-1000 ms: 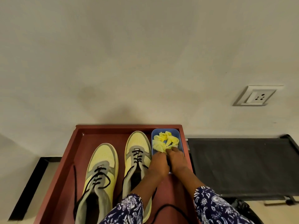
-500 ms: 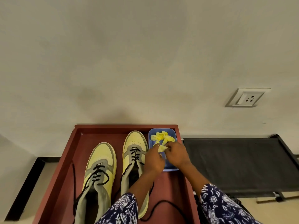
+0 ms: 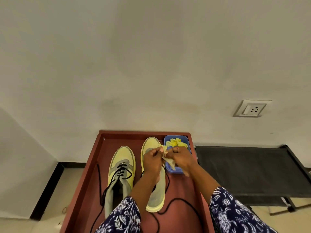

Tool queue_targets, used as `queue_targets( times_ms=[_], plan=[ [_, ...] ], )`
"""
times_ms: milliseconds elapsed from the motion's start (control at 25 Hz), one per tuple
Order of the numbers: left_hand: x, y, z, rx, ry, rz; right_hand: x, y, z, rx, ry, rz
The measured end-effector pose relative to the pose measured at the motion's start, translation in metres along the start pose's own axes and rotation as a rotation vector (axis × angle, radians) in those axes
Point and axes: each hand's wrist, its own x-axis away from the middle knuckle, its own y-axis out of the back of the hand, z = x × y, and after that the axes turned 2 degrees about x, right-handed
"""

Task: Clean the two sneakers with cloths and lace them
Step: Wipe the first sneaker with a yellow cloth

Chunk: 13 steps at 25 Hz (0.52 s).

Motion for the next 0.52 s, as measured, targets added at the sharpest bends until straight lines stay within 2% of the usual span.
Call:
queue_targets(
  times_ms=[320,520],
  plan=[
    [0.045,0.069,-0.029,0.137,0.026,-0.073,0.035,-0.057,0.01,-0.015,0.093,0.125],
    [0.067,0.114,-0.025,0.072,0.087,-0.077,0.06,-0.096,-0.001,0.08,0.123,0.194]
  ],
)
